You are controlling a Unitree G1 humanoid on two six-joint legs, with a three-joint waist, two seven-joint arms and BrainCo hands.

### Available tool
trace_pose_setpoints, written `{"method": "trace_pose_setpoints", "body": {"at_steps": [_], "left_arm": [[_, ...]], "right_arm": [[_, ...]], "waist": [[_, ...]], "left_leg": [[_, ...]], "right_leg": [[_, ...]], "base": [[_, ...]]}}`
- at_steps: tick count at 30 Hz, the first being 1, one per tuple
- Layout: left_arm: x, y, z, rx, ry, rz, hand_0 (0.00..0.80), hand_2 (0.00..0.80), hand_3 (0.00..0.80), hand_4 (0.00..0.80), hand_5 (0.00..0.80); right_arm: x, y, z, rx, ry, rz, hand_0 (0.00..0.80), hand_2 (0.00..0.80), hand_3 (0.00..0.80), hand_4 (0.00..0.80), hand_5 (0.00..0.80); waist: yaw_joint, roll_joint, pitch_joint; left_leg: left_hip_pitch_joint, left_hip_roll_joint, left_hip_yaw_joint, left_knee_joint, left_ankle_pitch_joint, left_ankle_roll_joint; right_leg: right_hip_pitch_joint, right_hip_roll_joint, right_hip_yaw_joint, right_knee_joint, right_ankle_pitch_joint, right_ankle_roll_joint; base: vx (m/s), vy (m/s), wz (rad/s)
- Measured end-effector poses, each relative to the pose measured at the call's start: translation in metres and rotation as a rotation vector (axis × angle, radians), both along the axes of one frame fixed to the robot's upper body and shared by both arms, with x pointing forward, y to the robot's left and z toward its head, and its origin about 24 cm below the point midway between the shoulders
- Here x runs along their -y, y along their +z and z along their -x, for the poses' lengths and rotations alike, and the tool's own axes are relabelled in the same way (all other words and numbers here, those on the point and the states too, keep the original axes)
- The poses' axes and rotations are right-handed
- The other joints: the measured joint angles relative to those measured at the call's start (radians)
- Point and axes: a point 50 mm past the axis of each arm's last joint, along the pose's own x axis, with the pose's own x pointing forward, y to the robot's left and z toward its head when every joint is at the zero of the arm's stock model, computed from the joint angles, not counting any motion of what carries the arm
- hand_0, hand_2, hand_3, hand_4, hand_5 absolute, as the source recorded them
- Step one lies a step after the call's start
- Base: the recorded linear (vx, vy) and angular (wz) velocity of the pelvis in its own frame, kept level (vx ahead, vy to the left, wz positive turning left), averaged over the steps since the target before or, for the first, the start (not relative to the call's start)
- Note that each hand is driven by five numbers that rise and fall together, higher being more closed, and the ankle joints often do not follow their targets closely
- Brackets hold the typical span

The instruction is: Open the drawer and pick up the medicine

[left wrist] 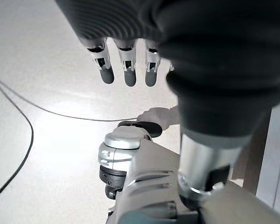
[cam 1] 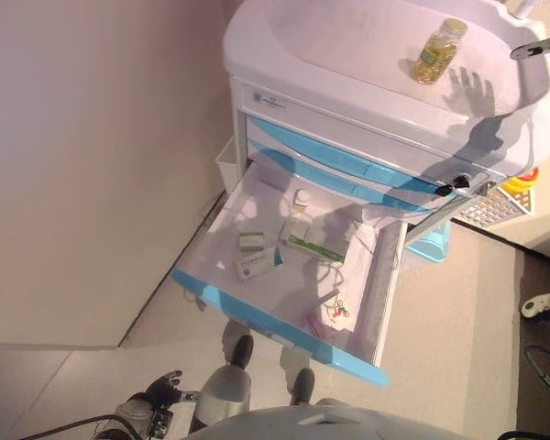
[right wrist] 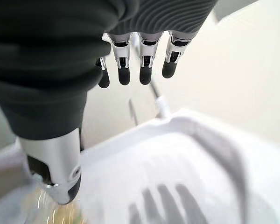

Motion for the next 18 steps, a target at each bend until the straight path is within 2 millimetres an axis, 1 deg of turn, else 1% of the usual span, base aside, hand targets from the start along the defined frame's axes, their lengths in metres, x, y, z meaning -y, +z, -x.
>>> {"method": "trace_pose_setpoints", "body": {"at_steps": [1,3,4,6,7,8,10,12,15,17,18], "left_arm": [[-0.001,0.000,0.000,-0.004,-0.004,0.000,0.000,0.000,0.000,0.000,0.000],[-0.002,0.000,0.001,-0.012,-0.023,-0.006,0.000,0.000,0.000,0.000,0.000],[-0.002,0.000,0.003,-0.019,-0.031,-0.009,0.000,0.000,0.000,0.000,0.000],[-0.002,0.000,0.004,-0.027,-0.039,-0.010,0.000,0.000,0.000,0.000,0.000],[-0.003,0.000,0.003,-0.030,-0.040,-0.012,0.000,0.000,0.000,0.000,0.000],[-0.003,-0.001,0.007,-0.040,-0.039,-0.012,0.000,0.000,0.000,0.000,0.000],[-0.003,0.000,0.005,-0.037,-0.046,-0.009,0.000,0.000,0.000,0.000,0.000],[-0.002,-0.002,0.012,-0.057,-0.046,-0.007,0.000,0.000,0.000,0.000,0.000],[0.001,-0.002,0.010,-0.056,-0.054,-0.001,0.000,0.000,0.000,0.000,0.000],[0.008,-0.004,0.007,-0.050,-0.061,0.015,0.000,0.000,0.000,0.000,0.000],[0.010,-0.005,0.007,-0.051,-0.060,0.021,0.000,0.000,0.000,0.000,0.000]], "right_arm": [[0.000,0.000,0.001,0.038,0.013,-0.021,0.000,0.000,0.000,0.000,0.000],[-0.001,-0.003,0.005,0.163,0.042,-0.078,0.000,0.000,0.000,0.000,0.000],[-0.005,-0.008,0.007,0.239,0.077,-0.102,0.000,0.000,0.000,0.000,0.000],[-0.007,-0.020,0.012,0.312,0.098,-0.133,0.000,0.000,0.000,0.000,0.000],[-0.007,-0.034,0.018,0.356,0.113,-0.166,0.000,0.000,0.000,0.000,0.000],[-0.004,-0.048,0.022,0.367,0.111,-0.187,0.000,0.000,0.000,0.000,0.000],[0.002,-0.085,0.032,0.354,0.081,-0.233,0.000,0.000,0.000,0.000,0.000],[0.001,-0.125,0.038,0.285,0.067,-0.264,0.000,0.000,0.000,0.000,0.000],[-0.001,-0.188,0.049,0.144,0.024,-0.326,0.000,0.000,0.000,0.000,0.000],[-0.004,-0.220,0.058,0.054,0.014,-0.363,0.000,0.000,0.000,0.000,0.000],[-0.008,-0.237,0.062,0.012,0.010,-0.387,0.000,0.000,0.000,0.000,0.000]], "waist": [[-0.003,0.001,-0.001],[-0.026,0.001,-0.002],[-0.032,0.002,-0.003],[-0.058,0.007,-0.014],[-0.078,0.007,-0.022],[-0.089,0.007,-0.030],[-0.116,0.012,-0.038],[-0.150,0.024,-0.050],[-0.206,0.041,-0.061],[-0.234,0.051,-0.067],[-0.245,0.053,-0.069]], "left_leg": [[0.004,-0.001,0.004,0.000,-0.001,0.001],[0.020,0.000,0.023,0.000,-0.009,0.005],[0.032,0.000,0.037,0.000,-0.013,0.007],[0.039,-0.001,0.058,0.000,-0.019,0.011],[0.043,-0.002,0.062,0.000,-0.021,0.014],[0.045,-0.002,0.071,0.000,-0.024,0.016],[0.059,-0.002,0.096,0.000,-0.030,0.019],[0.062,-0.002,0.118,-0.001,-0.036,0.023],[0.076,0.000,0.159,-0.001,-0.045,0.026],[0.082,0.003,0.185,-0.003,-0.053,0.027],[0.087,0.004,0.190,-0.005,-0.054,0.026]], "right_leg": [[0.003,-0.001,0.001,0.000,0.001,0.001],[0.007,-0.003,0.025,0.001,0.002,0.003],[0.012,-0.004,0.038,0.005,0.002,0.003],[0.009,-0.007,0.054,0.007,0.003,0.005],[0.009,-0.008,0.061,0.009,0.003,0.005],[0.009,-0.008,0.068,0.012,0.005,0.007],[0.006,-0.005,0.093,0.018,0.006,0.008],[-0.002,-0.005,0.122,0.023,0.008,0.012],[-0.006,-0.005,0.161,0.021,0.014,0.016],[-0.011,-0.009,0.163,0.014,0.021,0.025],[-0.004,-0.010,0.162,0.006,0.024,0.027]], "base": [[-0.018,-0.020,-0.20],[-0.028,-0.025,-0.26],[-0.039,-0.022,-0.37],[-0.047,-0.020,-0.29],[-0.055,-0.032,-0.19],[-0.060,-0.042,-0.27],[-0.058,-0.045,-0.39],[-0.051,-0.038,-0.45],[-0.054,-0.047,-0.40],[-0.020,-0.060,-0.40],[-0.015,-0.062,-0.33]]}}
